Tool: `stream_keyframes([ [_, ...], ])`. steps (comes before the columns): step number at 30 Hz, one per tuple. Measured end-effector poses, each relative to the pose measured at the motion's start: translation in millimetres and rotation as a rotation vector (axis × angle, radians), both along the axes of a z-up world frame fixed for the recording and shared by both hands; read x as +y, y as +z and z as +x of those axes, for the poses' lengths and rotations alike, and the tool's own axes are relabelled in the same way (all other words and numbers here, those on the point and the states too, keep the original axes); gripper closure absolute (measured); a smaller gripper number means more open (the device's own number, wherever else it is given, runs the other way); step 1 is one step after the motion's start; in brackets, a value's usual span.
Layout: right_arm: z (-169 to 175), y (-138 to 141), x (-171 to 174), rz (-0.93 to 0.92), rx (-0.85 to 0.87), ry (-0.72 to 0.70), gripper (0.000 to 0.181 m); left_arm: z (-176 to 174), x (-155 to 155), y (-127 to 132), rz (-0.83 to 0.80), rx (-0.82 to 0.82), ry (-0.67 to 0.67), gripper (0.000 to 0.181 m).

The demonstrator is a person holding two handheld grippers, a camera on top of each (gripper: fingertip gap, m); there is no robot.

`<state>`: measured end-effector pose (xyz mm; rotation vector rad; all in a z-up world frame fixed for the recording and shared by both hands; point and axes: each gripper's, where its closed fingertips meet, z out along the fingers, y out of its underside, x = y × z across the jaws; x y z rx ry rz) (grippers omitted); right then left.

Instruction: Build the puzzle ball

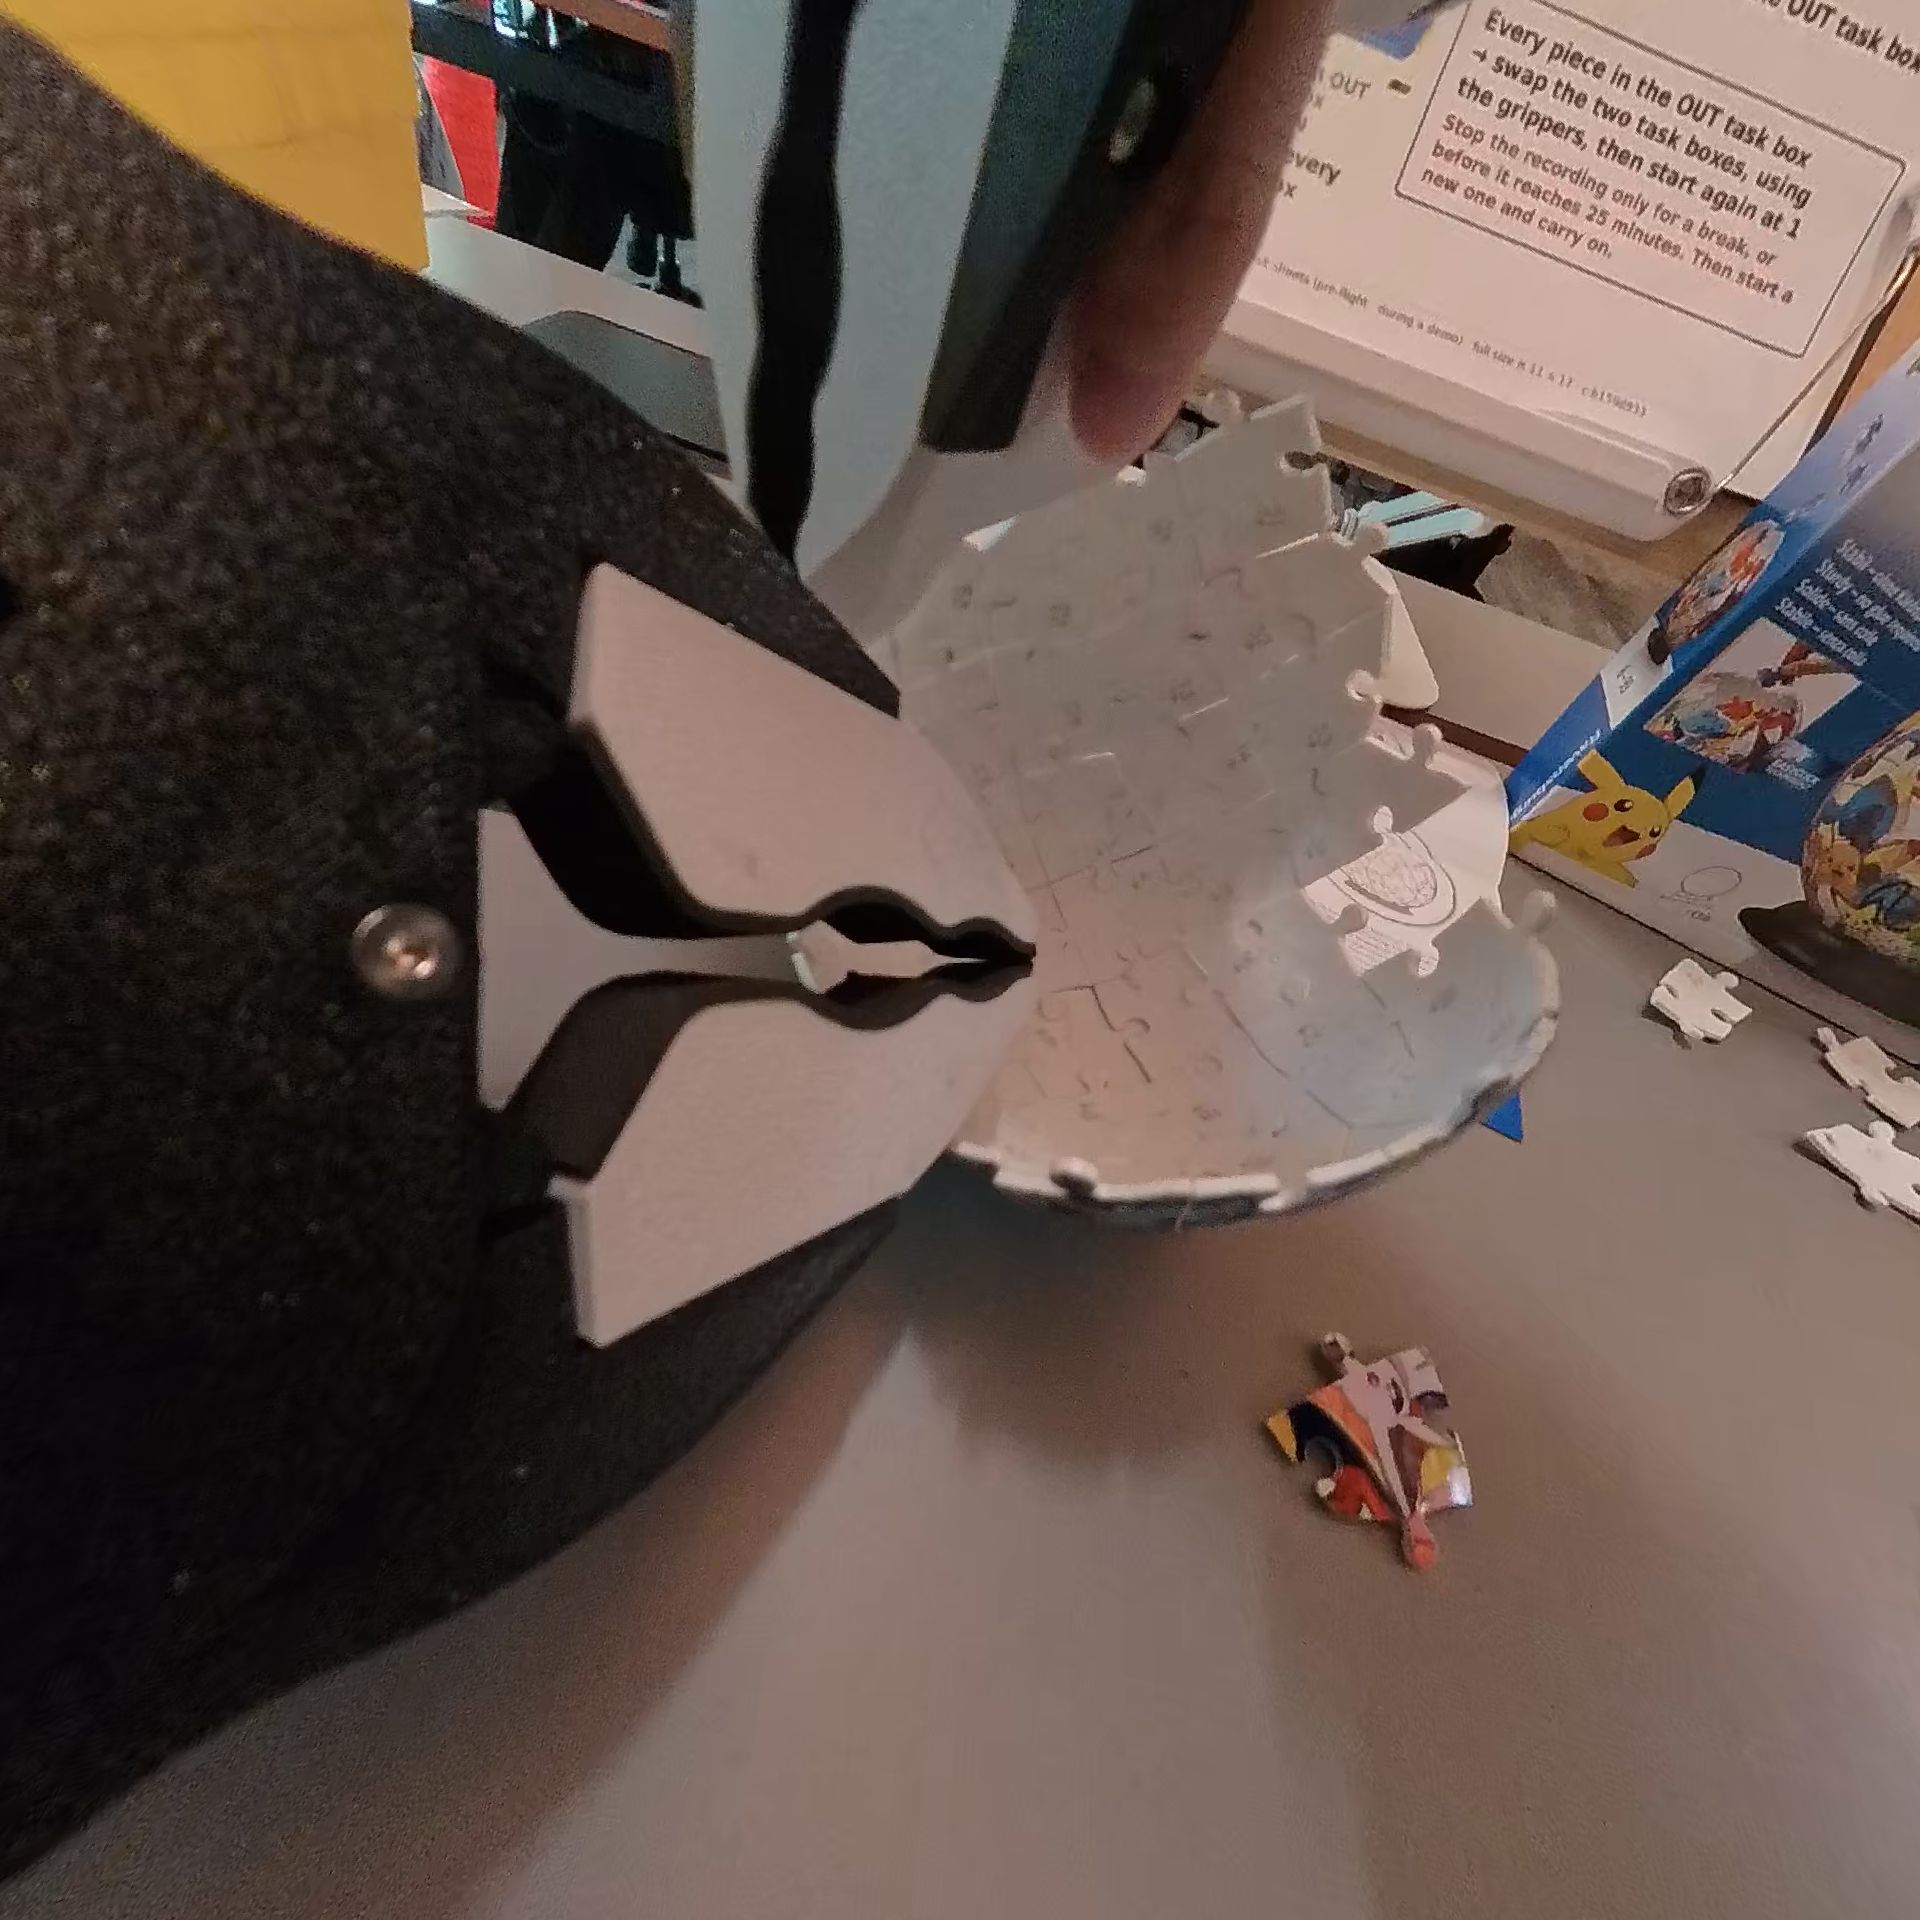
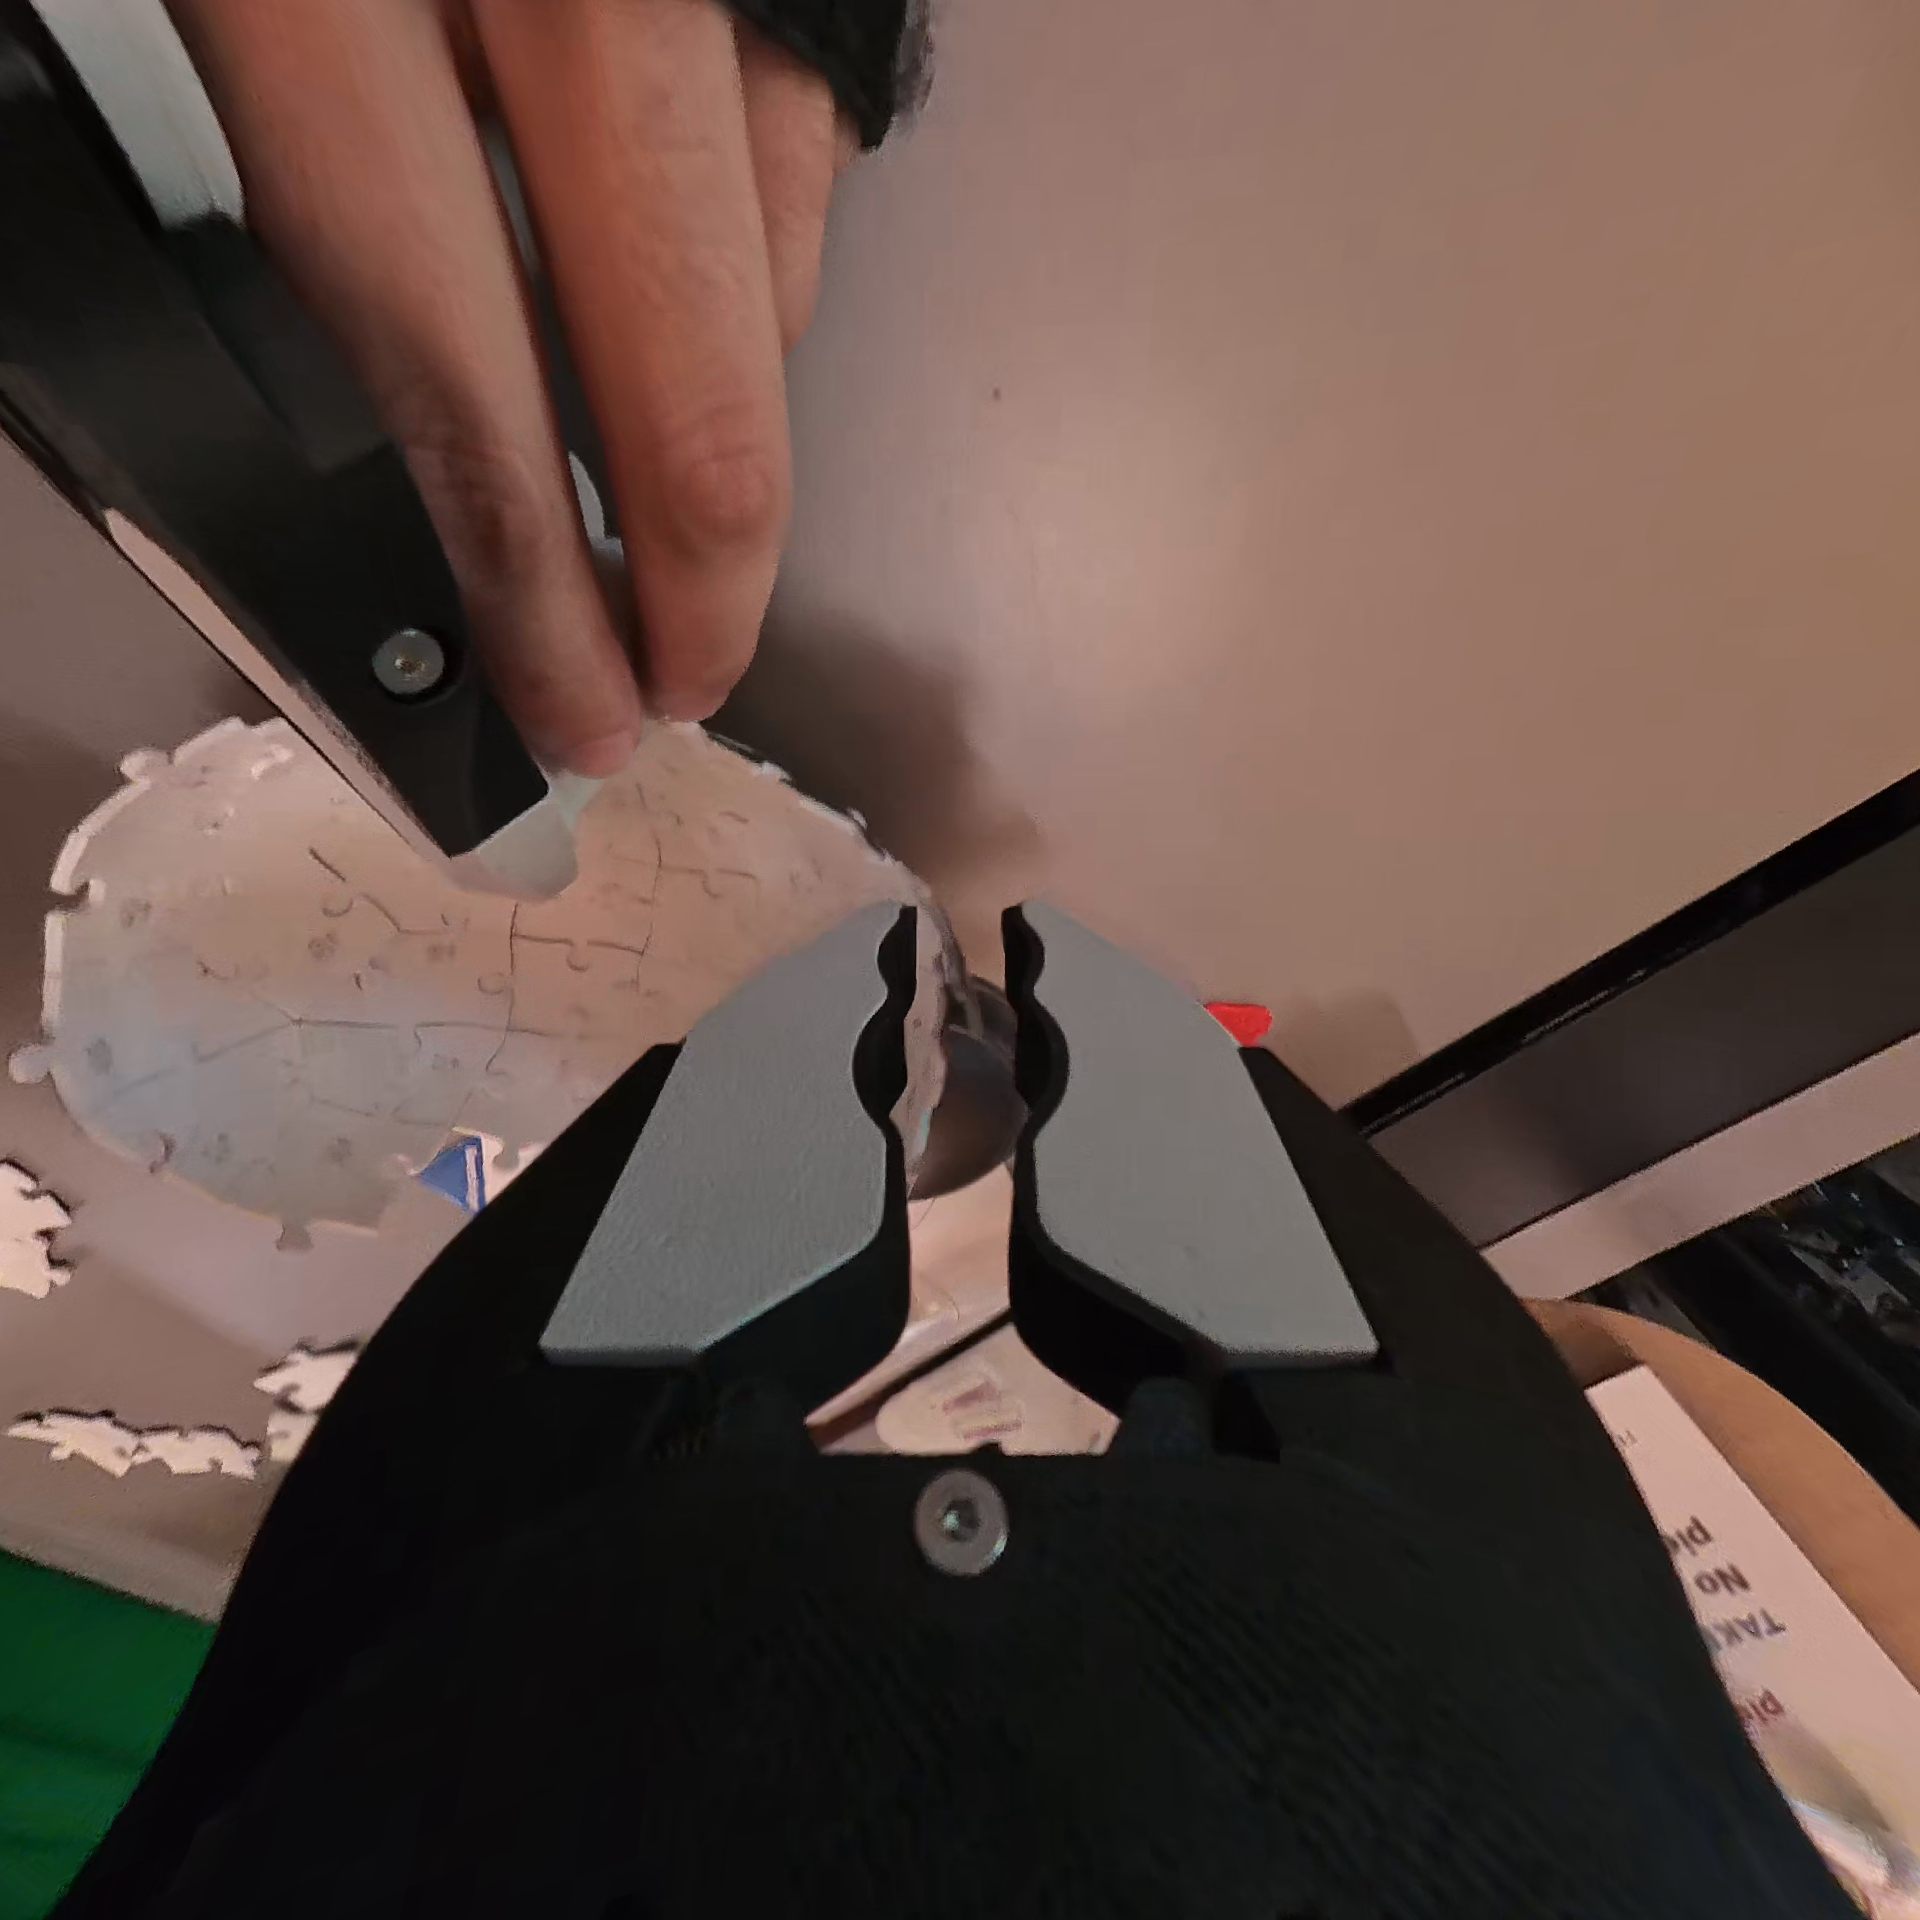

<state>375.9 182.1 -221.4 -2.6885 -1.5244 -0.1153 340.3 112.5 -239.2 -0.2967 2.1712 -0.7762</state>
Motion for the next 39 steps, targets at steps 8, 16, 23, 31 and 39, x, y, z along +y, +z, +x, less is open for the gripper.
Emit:
stream_keyframes([
  [8, 9, 3, -22, -0.016, -0.052, -0.048, 0.15, -2, -2, 1, -0.01, 0.001, -0.006, 0.181],
  [16, 19, 4, -28, 0.039, -0.113, -0.076, 0.151, -1, -4, 4, -0.034, -0.001, -0.004, 0.181],
  [23, 22, 7, -26, 0.103, -0.131, -0.06, 0.166, -1, -4, 4, -0.042, -0.002, -0.002, 0.181],
  [31, 21, 9, -27, 0.112, -0.104, -0.058, 0.174, -1, -3, 3, -0.039, 0.001, 0.0, 0.181],
  [39, 21, 8, -25, 0.113, -0.096, -0.058, 0.174, -1, -4, 3, -0.042, 0.003, -0.001, 0.181],
])
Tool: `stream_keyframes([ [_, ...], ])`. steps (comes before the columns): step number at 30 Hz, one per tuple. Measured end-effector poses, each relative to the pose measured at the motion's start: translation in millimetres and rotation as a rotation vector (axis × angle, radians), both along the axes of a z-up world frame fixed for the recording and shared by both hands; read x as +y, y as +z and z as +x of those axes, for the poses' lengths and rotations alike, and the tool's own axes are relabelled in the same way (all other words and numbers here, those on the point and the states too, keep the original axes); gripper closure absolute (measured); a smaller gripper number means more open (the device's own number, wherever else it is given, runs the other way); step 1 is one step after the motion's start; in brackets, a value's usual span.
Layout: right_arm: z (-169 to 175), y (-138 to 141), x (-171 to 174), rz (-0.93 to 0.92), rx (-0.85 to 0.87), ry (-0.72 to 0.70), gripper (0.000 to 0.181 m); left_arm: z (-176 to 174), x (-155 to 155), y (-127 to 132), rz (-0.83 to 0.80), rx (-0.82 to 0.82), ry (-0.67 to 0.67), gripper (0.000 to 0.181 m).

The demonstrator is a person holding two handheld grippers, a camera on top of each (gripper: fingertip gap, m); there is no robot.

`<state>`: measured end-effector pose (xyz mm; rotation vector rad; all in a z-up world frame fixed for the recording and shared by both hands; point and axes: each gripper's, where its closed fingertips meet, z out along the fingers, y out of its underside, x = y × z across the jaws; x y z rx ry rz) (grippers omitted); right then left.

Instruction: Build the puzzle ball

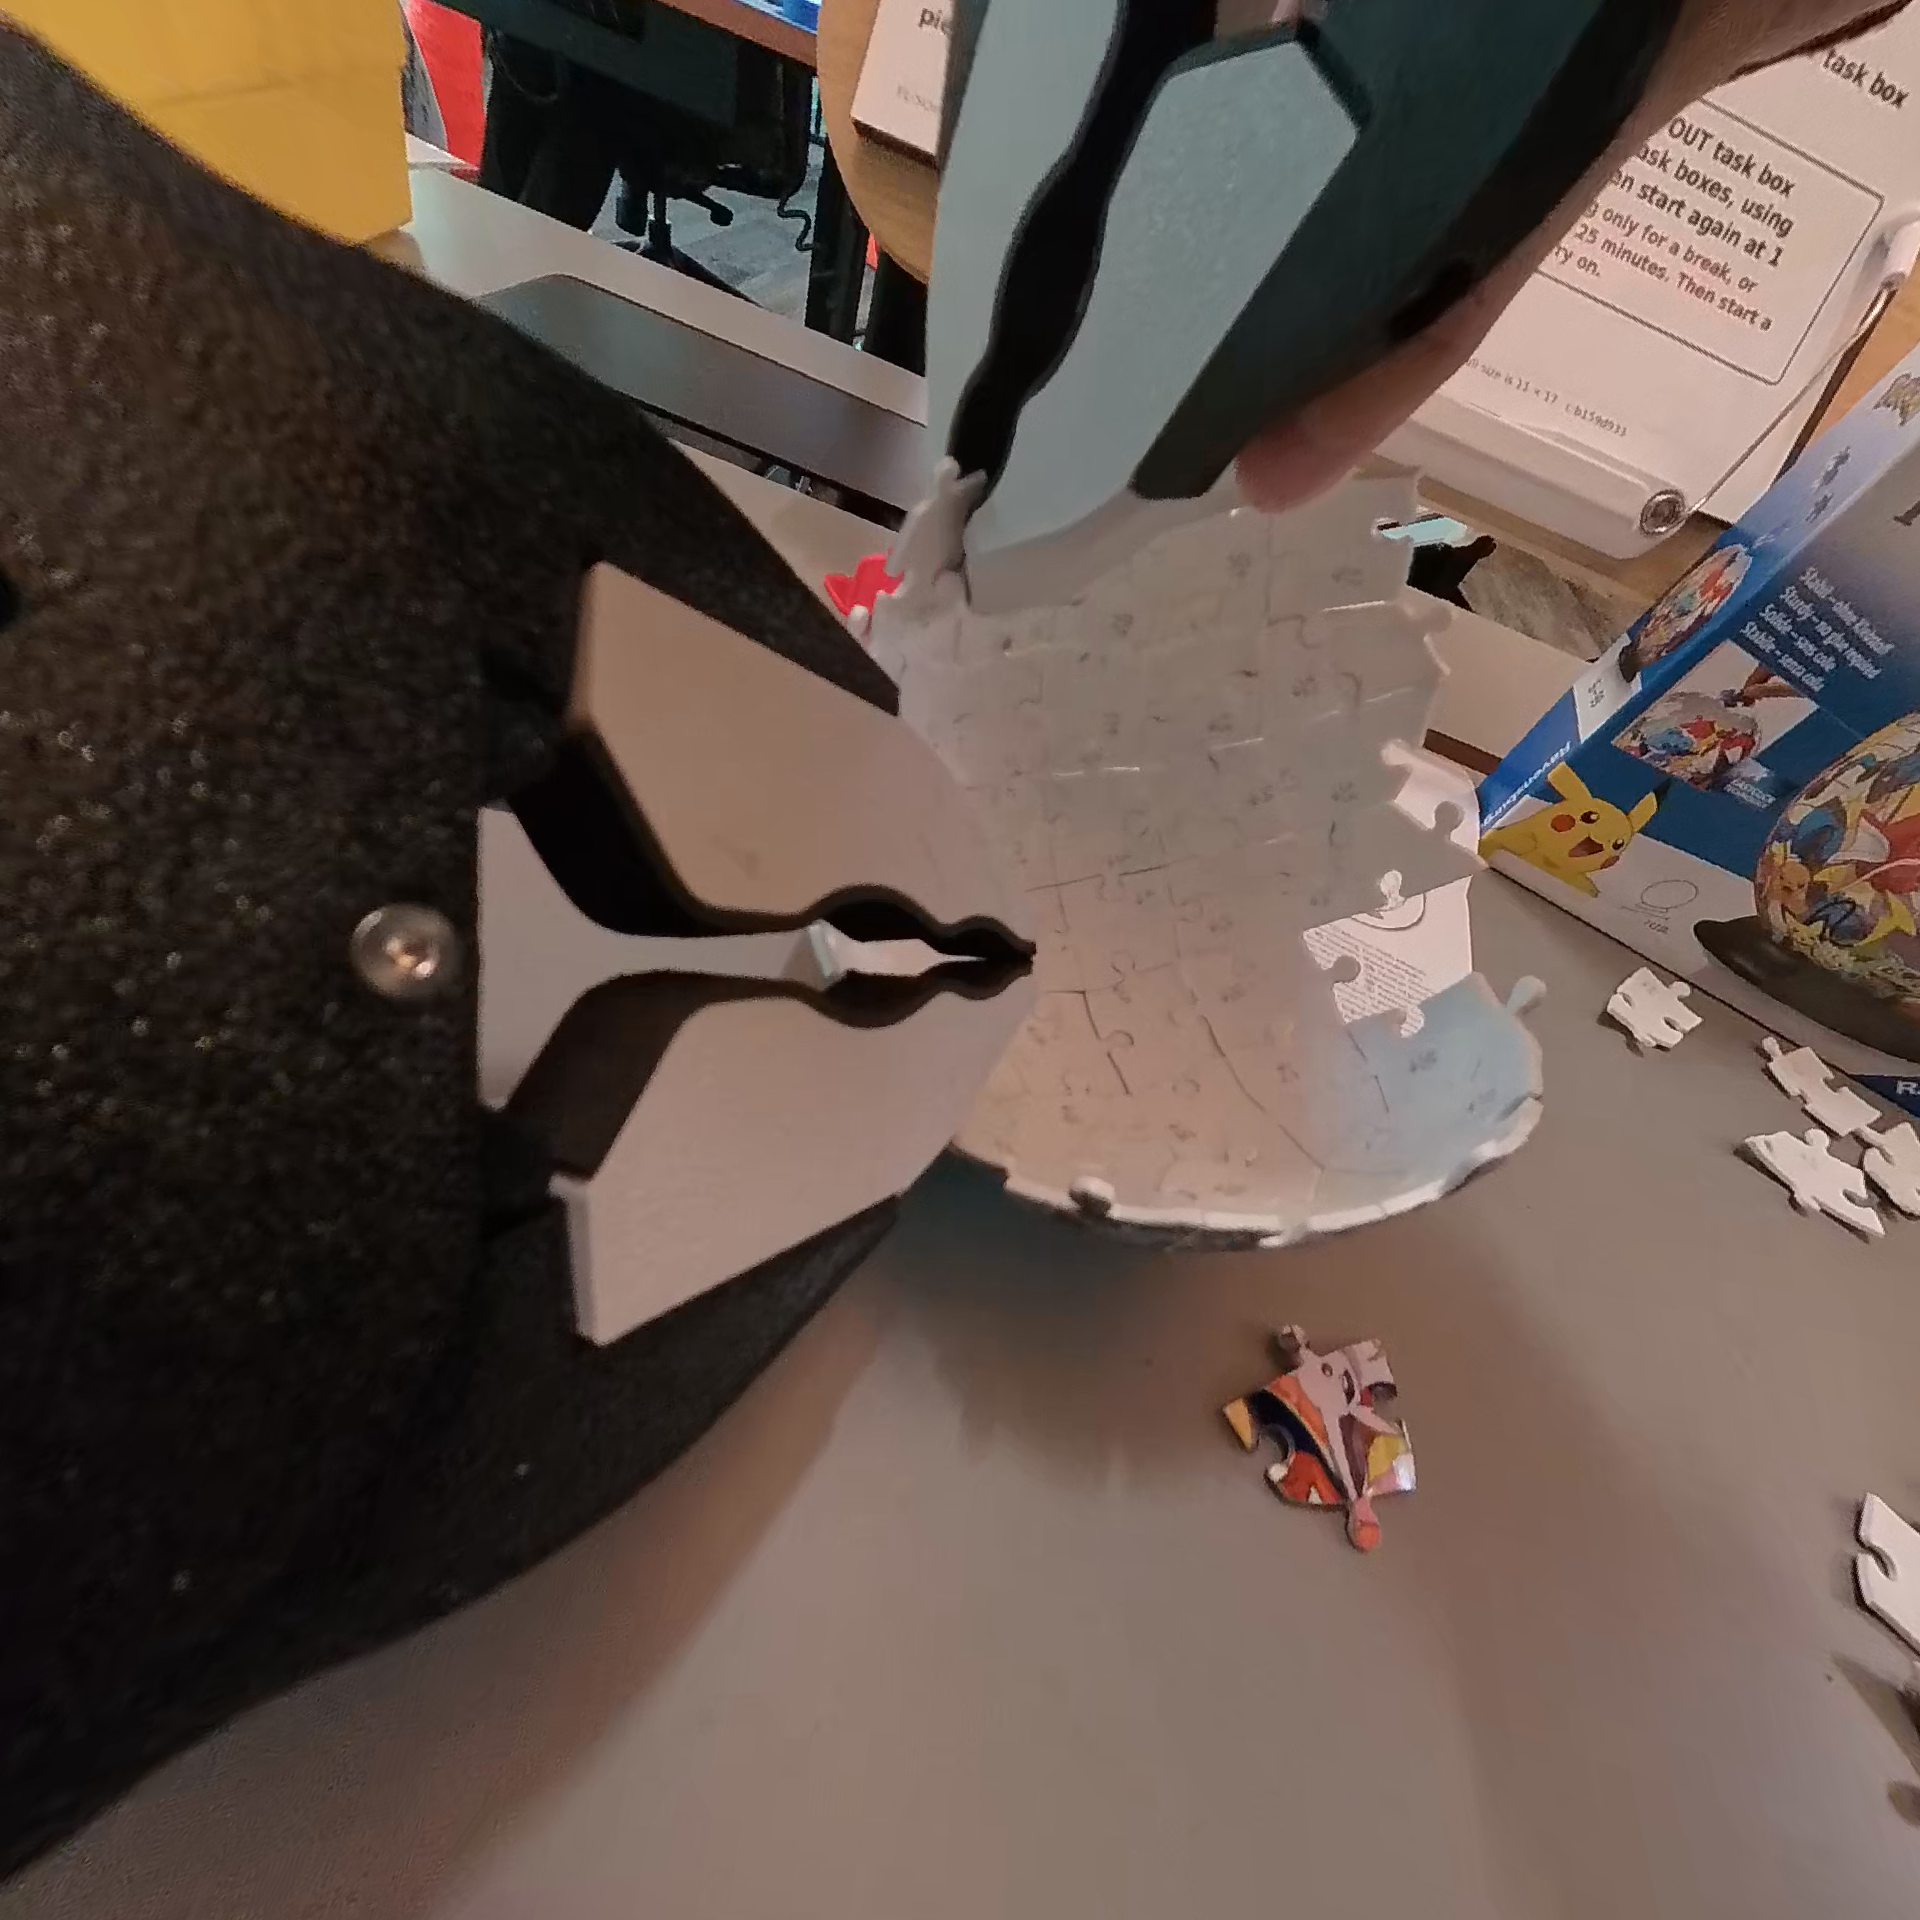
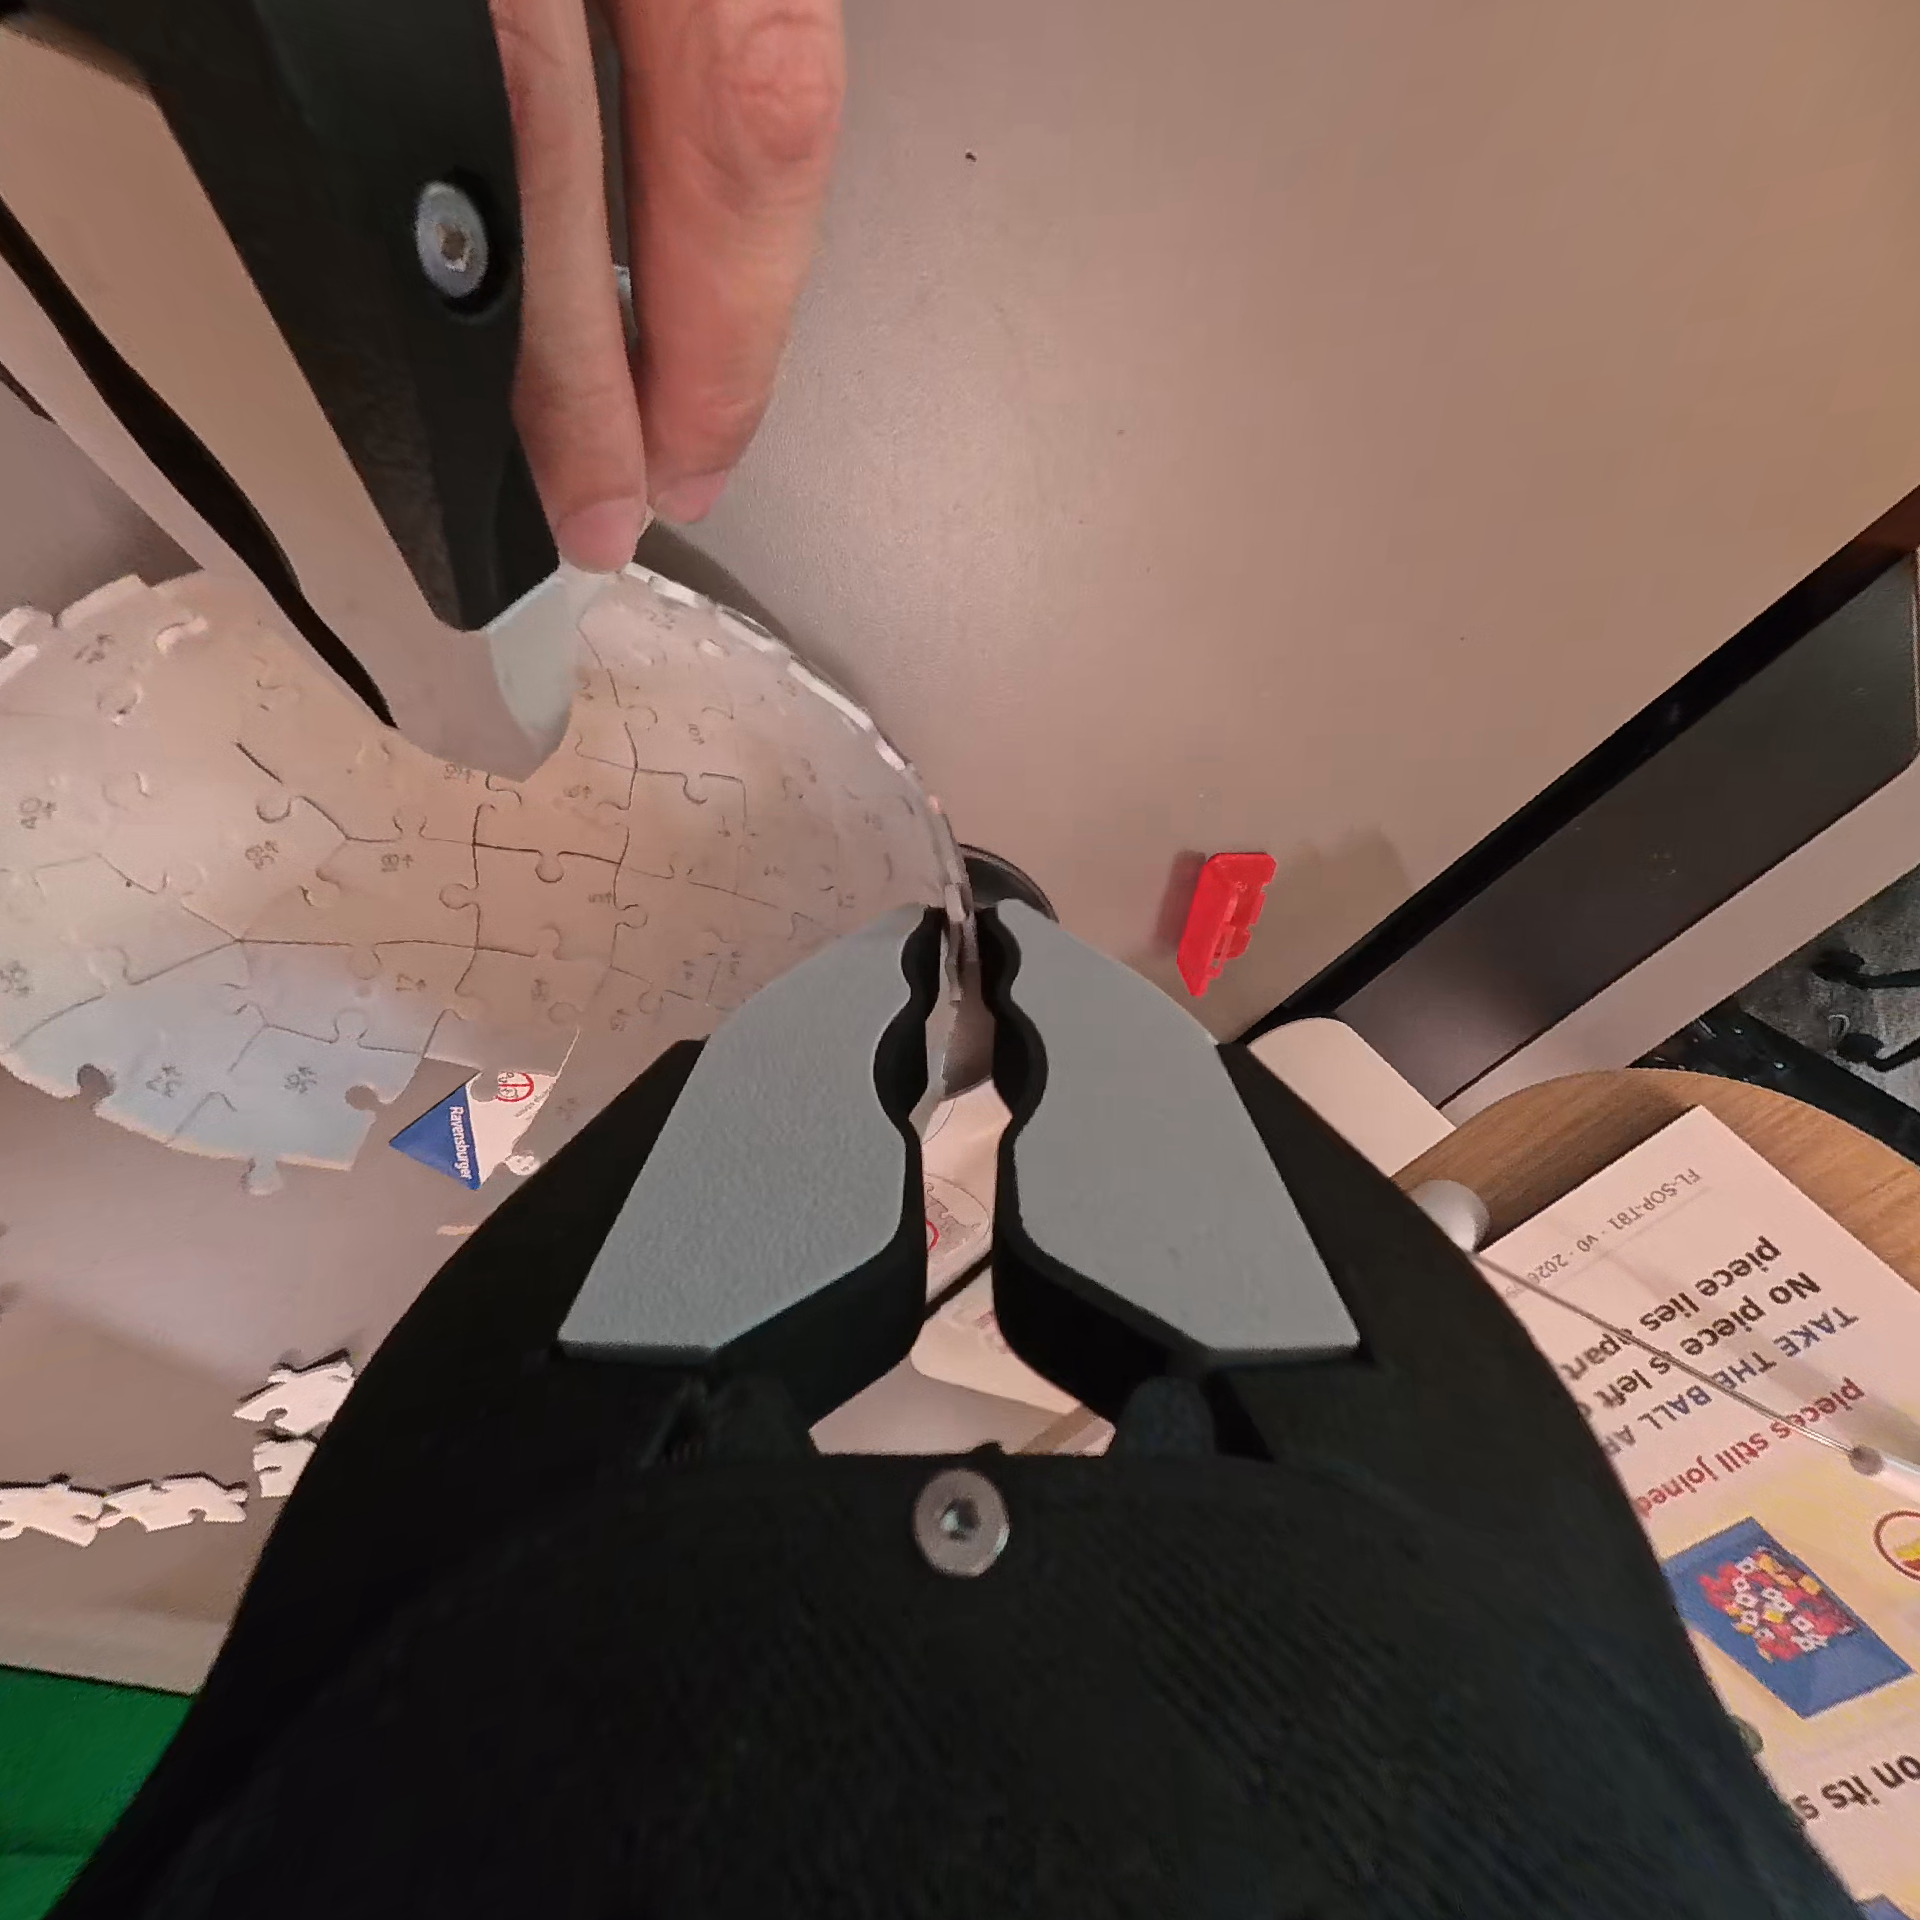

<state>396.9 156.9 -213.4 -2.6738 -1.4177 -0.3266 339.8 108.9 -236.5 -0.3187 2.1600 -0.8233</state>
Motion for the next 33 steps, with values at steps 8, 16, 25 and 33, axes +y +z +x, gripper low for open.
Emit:
stream_keyframes([
  [8, -5, 1, 3, 0.016, 0.036, 0.026, 0.175, 0, -1, -1, 0.006, 0.001, -0.004, 0.181],
  [16, -13, 4, 2, 0.003, 0.092, 0.046, 0.175, -1, -2, -3, 0.016, 0.006, -0.01, 0.181],
  [25, -13, 3, 0, -0.014, 0.08, 0.075, 0.171, -1, -1, -3, 0.015, 0.007, -0.009, 0.181],
  [33, -9, -1, 1, -0.027, 0.041, 0.095, 0.171, 0, -1, -3, 0.015, 0.004, -0.005, 0.181],
])
